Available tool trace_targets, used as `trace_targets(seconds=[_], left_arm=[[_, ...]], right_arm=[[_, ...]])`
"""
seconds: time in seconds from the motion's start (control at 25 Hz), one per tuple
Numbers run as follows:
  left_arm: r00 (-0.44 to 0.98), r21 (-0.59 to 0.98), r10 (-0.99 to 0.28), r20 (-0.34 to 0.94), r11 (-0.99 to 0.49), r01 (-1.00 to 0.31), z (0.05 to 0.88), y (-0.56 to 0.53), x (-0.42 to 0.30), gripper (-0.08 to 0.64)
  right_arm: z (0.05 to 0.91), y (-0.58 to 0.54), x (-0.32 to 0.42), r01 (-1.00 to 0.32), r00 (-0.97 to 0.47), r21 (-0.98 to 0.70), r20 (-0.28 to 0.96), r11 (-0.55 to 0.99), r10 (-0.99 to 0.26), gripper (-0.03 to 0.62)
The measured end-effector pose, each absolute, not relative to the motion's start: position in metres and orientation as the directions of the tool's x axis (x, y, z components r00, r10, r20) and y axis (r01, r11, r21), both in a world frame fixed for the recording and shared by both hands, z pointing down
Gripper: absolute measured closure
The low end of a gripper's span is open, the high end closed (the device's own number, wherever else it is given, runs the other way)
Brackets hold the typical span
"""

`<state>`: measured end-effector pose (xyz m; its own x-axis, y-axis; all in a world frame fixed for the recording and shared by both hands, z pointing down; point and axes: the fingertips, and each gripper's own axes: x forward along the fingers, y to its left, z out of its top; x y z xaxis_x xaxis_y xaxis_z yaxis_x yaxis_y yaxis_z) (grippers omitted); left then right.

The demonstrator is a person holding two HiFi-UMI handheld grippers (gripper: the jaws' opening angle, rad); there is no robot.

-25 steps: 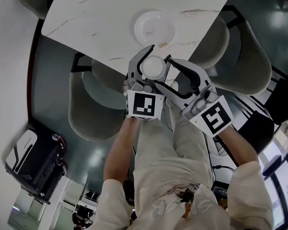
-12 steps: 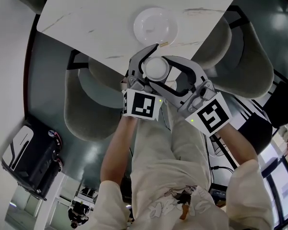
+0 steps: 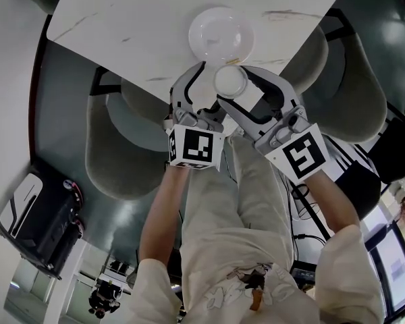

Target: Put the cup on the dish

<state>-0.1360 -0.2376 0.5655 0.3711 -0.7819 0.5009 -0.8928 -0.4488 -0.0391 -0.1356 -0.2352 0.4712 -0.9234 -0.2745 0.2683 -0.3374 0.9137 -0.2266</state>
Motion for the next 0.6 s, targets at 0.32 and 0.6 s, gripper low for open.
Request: trace_targets(seconds=[0.32, 0.6], left_arm=[[0.351, -0.052, -0.8, 0.486, -0.427, -0.903, 0.567, -0.23, -0.138, 0.285], [0.295, -0.054, -0.83, 0.473, -0.361, -0.931, 0.567, -0.222, -0.142, 0.557]], right_arm=[[0.504, -0.272, -0.128, -0.416, -0.886, -0.154, 0.292, 0.896, -0.36, 0.364], [0.533, -0.294, -0.131, -0.462, -0.858, -0.097, 0.301, 0.881, -0.417, 0.364]])
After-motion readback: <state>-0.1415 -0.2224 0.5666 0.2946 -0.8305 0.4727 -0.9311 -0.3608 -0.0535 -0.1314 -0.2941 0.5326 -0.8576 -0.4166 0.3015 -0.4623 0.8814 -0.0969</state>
